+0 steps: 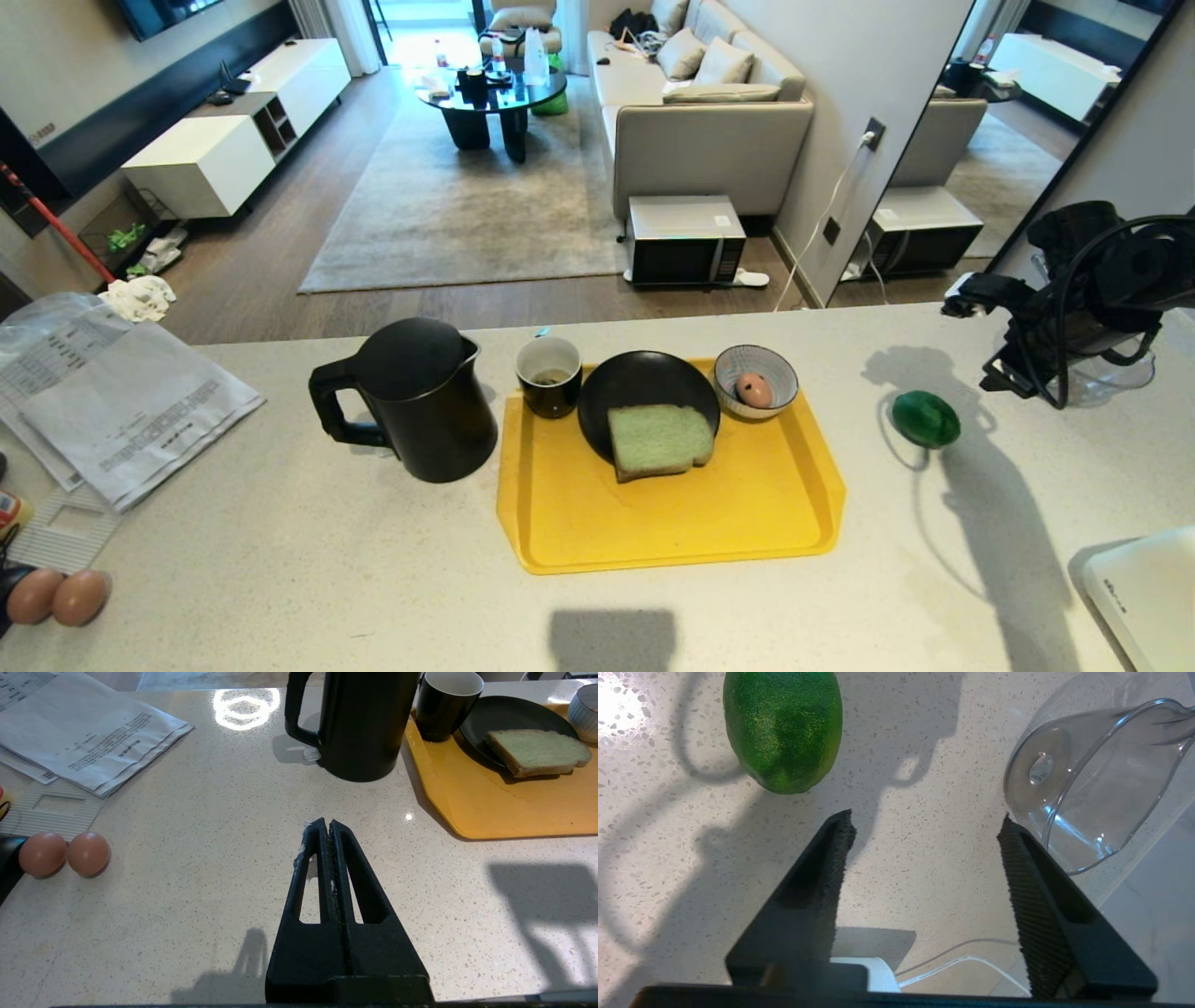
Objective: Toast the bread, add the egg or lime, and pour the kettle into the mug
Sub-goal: Put the fruit on a plate
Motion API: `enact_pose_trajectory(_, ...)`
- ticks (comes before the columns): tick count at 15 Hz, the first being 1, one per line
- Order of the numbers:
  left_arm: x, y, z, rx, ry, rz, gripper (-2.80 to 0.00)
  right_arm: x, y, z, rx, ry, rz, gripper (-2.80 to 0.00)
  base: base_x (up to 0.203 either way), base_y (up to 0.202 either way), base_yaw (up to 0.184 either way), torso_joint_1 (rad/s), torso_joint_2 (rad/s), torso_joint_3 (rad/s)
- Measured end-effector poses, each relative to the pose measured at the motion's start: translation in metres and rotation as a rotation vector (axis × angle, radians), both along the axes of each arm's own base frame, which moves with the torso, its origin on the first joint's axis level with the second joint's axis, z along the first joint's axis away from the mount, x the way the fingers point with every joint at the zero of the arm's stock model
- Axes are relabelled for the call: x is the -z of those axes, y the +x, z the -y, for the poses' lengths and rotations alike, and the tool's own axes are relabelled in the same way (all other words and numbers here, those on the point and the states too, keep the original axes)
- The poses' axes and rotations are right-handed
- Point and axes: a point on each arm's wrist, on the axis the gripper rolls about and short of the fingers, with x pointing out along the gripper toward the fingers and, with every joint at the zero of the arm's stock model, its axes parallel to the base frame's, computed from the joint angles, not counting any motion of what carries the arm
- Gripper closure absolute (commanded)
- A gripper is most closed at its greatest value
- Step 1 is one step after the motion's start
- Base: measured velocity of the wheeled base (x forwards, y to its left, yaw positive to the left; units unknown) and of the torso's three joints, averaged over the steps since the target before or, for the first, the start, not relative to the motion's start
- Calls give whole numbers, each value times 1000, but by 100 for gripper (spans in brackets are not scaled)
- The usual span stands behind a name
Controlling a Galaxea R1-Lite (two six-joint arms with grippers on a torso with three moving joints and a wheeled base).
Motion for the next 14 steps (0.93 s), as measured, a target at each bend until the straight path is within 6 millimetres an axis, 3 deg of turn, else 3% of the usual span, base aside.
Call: enact_pose_trajectory(14, 0, 0, 0, 0, 0, 0, 0, 13, 0, -9, -47, 95, -167, -280, 0, 0, 0, 0, 0, 0)
